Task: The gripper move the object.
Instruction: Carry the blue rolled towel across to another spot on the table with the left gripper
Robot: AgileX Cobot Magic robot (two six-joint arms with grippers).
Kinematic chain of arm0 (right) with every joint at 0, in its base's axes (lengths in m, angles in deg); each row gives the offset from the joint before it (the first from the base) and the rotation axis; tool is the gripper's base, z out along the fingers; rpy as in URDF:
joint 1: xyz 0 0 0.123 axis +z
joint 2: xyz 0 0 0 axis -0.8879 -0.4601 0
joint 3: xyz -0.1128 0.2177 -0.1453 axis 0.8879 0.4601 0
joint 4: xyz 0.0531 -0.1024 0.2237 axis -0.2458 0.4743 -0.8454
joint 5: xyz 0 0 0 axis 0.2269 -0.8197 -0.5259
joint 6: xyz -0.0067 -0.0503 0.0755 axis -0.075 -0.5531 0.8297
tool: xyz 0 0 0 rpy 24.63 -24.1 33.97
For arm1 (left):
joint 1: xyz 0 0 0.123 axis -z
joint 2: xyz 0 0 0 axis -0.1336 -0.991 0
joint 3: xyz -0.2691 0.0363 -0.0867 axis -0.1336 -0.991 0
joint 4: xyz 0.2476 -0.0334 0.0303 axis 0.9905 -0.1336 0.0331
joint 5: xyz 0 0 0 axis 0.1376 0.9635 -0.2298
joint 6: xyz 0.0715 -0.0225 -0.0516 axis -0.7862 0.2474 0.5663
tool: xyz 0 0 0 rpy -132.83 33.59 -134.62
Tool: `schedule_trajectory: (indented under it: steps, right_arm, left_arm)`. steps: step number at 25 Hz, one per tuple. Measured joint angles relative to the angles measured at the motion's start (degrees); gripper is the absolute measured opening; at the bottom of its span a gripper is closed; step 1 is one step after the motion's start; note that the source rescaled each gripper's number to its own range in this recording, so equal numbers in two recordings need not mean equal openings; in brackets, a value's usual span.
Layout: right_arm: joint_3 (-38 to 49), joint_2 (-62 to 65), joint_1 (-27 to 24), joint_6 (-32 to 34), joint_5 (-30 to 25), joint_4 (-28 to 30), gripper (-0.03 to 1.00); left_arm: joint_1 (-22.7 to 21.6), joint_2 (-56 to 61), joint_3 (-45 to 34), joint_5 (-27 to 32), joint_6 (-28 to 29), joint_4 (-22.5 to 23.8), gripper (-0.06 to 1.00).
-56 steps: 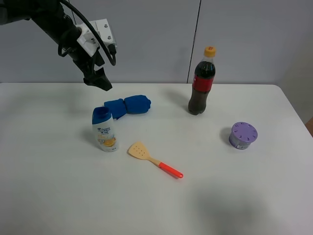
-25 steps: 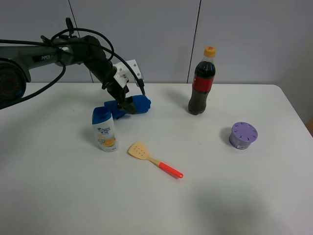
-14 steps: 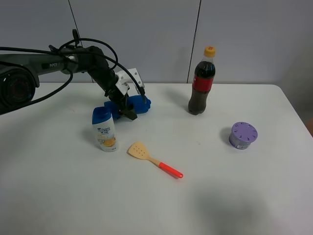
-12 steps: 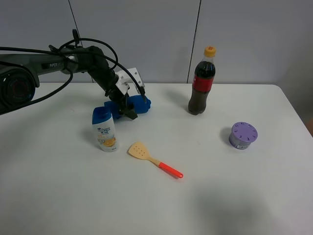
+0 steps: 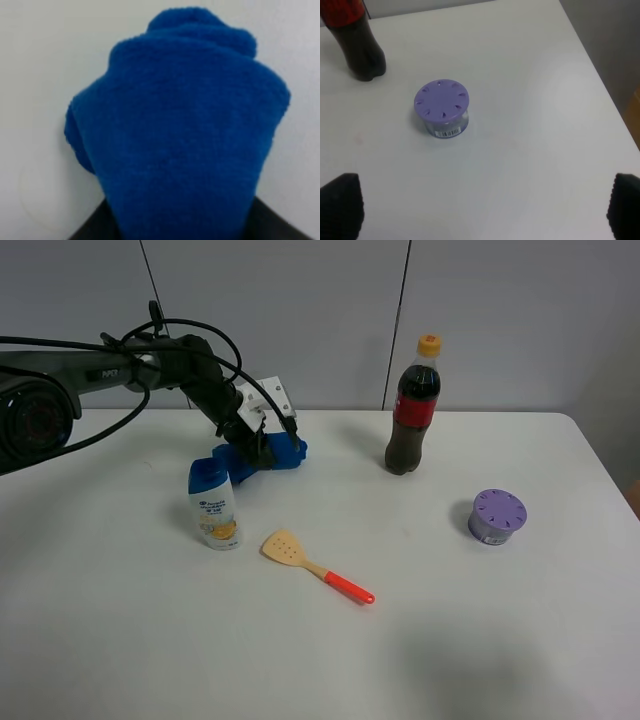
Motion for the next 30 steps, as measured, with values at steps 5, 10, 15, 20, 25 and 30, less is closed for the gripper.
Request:
schedule_trajectory:
  steps: [5,10,15,20,25,30]
  right_arm:
    - [0.0,0.0,0.0,0.0,0.0,0.0,1.0]
    - [0.0,0.0,0.0,0.0,0.0,0.0,1.0]
    - [0.0,0.0,0.0,0.0,0.0,0.0,1.0]
    - [0.0,0.0,0.0,0.0,0.0,0.0,1.0]
    - [0.0,0.0,0.0,0.0,0.0,0.0,1.0]
    - [0.0,0.0,0.0,0.0,0.0,0.0,1.0]
  left_arm:
    - [0.21,0.32,1.29,2.29,0.99,1.16,0.0]
    - [1.63,4.45,7.25,8.35,10.28,1.81,0.0]
    - [4.7,9.8,16.88,14.46,27.92,1.88,0.0]
    - [7.89,14.47,20.34,19.54,54.9,4.68,0.0]
    - [11.8,16.38,20.51,19.92,79.9,14.16,0.0]
    - [16.4,16.36,20.51,19.73,90.67,21.55,0.0]
